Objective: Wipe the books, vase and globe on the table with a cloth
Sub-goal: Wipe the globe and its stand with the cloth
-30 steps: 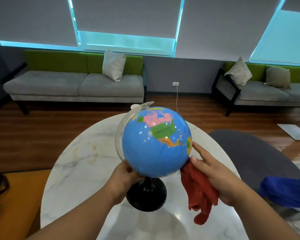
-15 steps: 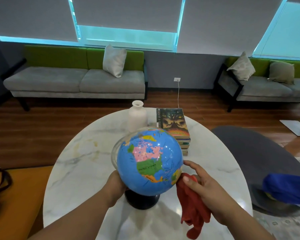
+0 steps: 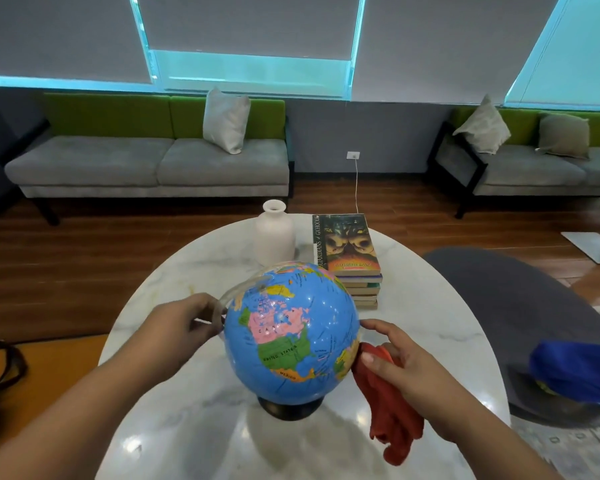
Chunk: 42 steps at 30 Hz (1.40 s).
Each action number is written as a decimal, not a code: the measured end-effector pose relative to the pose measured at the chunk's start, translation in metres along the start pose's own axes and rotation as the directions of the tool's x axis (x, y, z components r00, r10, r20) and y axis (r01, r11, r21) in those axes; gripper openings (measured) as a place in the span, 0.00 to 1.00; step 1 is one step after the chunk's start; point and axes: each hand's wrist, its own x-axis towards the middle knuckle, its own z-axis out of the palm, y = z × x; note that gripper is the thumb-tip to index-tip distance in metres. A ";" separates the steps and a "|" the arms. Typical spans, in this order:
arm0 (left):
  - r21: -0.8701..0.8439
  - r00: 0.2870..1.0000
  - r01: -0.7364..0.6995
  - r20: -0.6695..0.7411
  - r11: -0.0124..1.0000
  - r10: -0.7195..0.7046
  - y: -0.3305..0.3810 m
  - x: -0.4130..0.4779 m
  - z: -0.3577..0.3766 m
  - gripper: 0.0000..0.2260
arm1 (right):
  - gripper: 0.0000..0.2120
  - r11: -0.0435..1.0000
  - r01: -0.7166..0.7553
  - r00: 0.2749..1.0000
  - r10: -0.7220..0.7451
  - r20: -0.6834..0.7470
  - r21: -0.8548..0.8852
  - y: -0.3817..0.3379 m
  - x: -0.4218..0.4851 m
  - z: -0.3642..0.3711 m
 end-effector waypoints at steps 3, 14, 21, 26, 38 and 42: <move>0.094 0.993 -0.091 -0.066 0.991 0.098 0.010 -0.002 -0.007 0.05 | 0.17 1.000 0.011 1.000 -0.011 0.003 0.021 -0.003 0.003 0.002; -0.041 0.976 -0.055 -0.215 0.998 0.045 -0.005 0.001 -0.006 0.16 | 0.16 0.998 -0.040 0.999 0.038 -0.032 -0.040 -0.006 0.007 -0.006; -0.166 0.942 -0.063 -0.335 0.984 0.004 -0.016 0.026 -0.026 0.14 | 0.15 0.997 -0.068 0.997 0.067 -0.028 -0.030 -0.011 0.007 -0.008; -0.107 0.909 -0.039 -0.418 0.993 -0.010 -0.023 0.064 -0.050 0.08 | 0.14 0.998 -0.061 0.998 0.060 -0.028 -0.019 -0.016 0.012 -0.005; -0.098 0.854 0.153 -0.487 0.983 -0.181 -0.076 0.159 -0.094 0.04 | 0.15 0.999 -0.035 0.999 0.035 -0.016 -0.028 -0.038 0.042 0.000; -0.161 0.837 0.212 -0.480 0.964 -0.264 -0.109 0.193 -0.103 0.04 | 0.15 0.998 -0.010 1.000 0.008 -0.024 -0.063 -0.042 0.055 0.002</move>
